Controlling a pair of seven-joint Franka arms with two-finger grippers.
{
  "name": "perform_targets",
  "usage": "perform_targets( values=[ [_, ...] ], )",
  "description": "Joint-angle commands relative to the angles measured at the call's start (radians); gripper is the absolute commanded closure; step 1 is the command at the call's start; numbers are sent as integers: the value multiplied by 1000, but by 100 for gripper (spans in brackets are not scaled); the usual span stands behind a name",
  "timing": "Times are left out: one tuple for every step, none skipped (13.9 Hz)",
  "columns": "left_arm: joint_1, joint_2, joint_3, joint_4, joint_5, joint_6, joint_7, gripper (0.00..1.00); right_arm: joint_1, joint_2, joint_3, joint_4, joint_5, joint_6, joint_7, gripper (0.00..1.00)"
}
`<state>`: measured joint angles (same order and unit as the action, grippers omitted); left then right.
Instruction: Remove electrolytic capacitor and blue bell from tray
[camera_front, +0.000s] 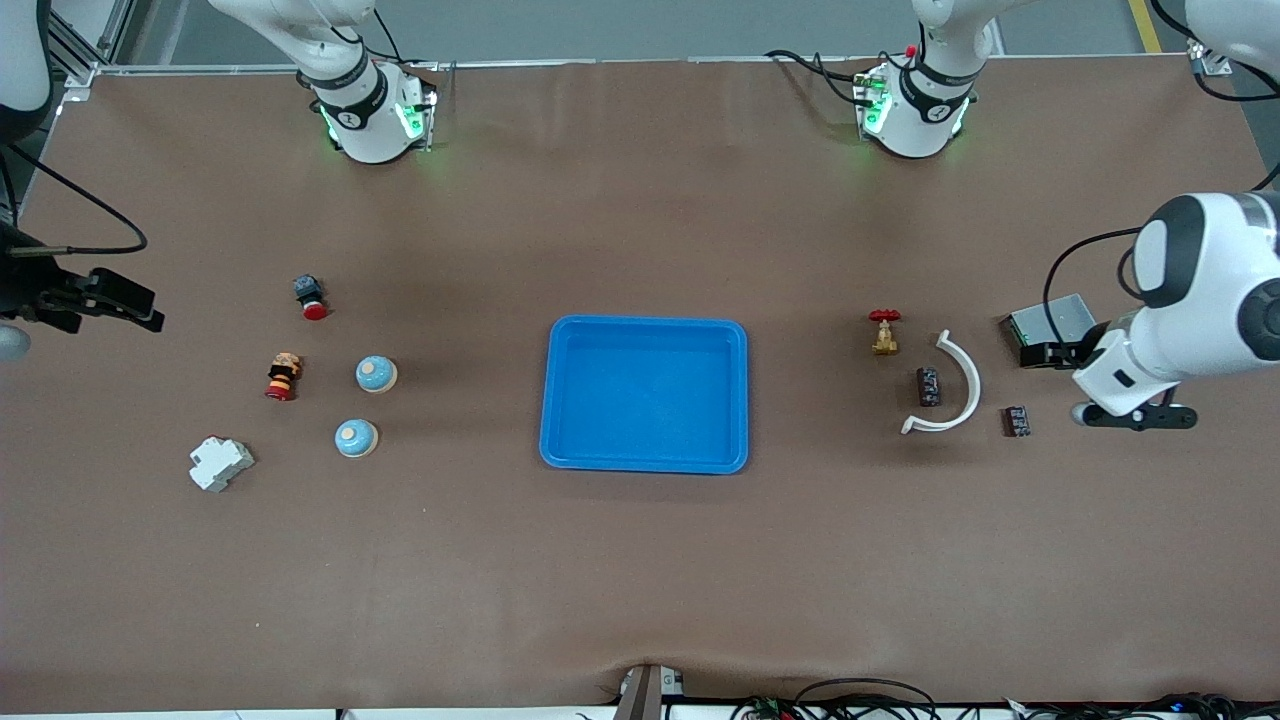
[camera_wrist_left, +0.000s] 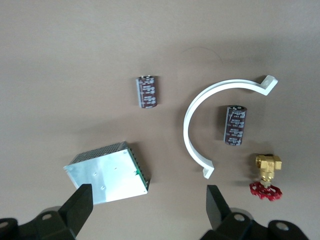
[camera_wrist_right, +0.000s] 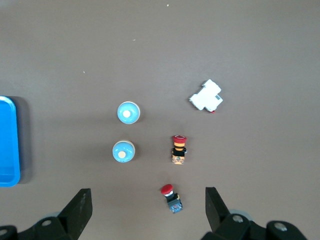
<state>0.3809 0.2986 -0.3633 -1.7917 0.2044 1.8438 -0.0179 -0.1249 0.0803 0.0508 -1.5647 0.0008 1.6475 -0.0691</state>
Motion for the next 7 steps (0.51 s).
perform_targets(
  values=[
    [7,7,-9,81,-20,-80,23,0,-15,-5,14,32,-21,-49,-29,0],
    [7,-1,-9,93,-20,-96,23,0,-15,-7,12,34,-21,-63,-44,0],
    [9,-4,-9,118,-34,-125,23,0,-15,-10,12,43,-21,-81,-44,0],
    [9,-4,-8,155,-48,-168,23,0,-15,-10,12,70,-21,-104,-44,0],
    [9,-4,-8,194,-49,-208,23,0,-15,-8,14,96,-21,-138,-41,0],
    [9,-6,-8,221,-51,-240,23,0,-13,-8,15,115,-19,-162,-37,0],
    [9,-6,-8,251,-57,-279,23,0,-13,-8,17,126,-19,-176,-35,0]
  ],
)
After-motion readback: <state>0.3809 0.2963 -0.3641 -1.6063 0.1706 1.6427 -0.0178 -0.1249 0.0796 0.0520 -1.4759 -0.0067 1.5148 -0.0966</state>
